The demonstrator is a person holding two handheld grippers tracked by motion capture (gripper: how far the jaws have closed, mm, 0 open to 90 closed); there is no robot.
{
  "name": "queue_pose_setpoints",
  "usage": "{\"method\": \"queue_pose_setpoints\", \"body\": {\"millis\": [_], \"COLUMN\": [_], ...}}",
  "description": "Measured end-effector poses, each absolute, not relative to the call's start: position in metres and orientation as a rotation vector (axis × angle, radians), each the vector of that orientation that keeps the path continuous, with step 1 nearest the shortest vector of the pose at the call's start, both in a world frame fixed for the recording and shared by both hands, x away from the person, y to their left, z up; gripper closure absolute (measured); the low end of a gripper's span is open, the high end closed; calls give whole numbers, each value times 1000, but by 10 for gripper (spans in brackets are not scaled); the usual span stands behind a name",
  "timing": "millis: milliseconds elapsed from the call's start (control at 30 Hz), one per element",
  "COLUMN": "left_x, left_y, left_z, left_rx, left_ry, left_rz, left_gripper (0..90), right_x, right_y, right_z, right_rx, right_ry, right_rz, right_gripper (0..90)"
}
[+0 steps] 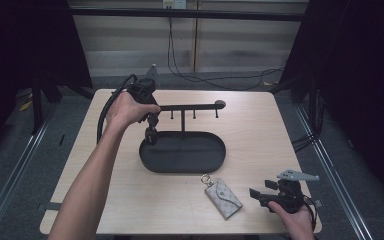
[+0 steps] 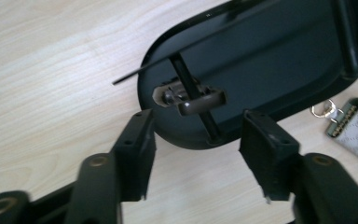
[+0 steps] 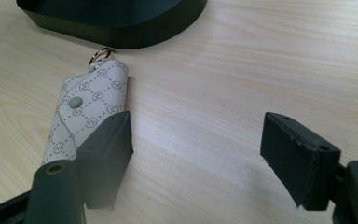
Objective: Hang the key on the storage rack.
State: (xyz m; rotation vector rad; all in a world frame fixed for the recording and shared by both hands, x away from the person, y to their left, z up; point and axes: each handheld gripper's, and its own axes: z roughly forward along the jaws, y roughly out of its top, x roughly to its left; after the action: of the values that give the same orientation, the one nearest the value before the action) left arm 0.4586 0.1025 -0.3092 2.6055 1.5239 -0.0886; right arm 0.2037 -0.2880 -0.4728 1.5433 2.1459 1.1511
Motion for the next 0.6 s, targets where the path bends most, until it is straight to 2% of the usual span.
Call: {"method": "queue_pose_setpoints", "body": {"millis": [233,400,600], "left_x": [449,443,436], "left_y": [101,105,119], "left_z": [-304,-303,-308], "left_rx": [2612,2630,2607], "left_ry": [1466,1430,1372], "left_rz": [-83,-45,-94], "left_gripper": [381,303,262], "right_x": [206,205,205], "right_y": [-287,-287,-287], "right_z": [-474,-474,-474], "right_rx": [1552,1551,1550], "right_ry": [2148,2148,2148], "right_rz": [1147,1142,1143], "right_gripper": [249,250,250]}}
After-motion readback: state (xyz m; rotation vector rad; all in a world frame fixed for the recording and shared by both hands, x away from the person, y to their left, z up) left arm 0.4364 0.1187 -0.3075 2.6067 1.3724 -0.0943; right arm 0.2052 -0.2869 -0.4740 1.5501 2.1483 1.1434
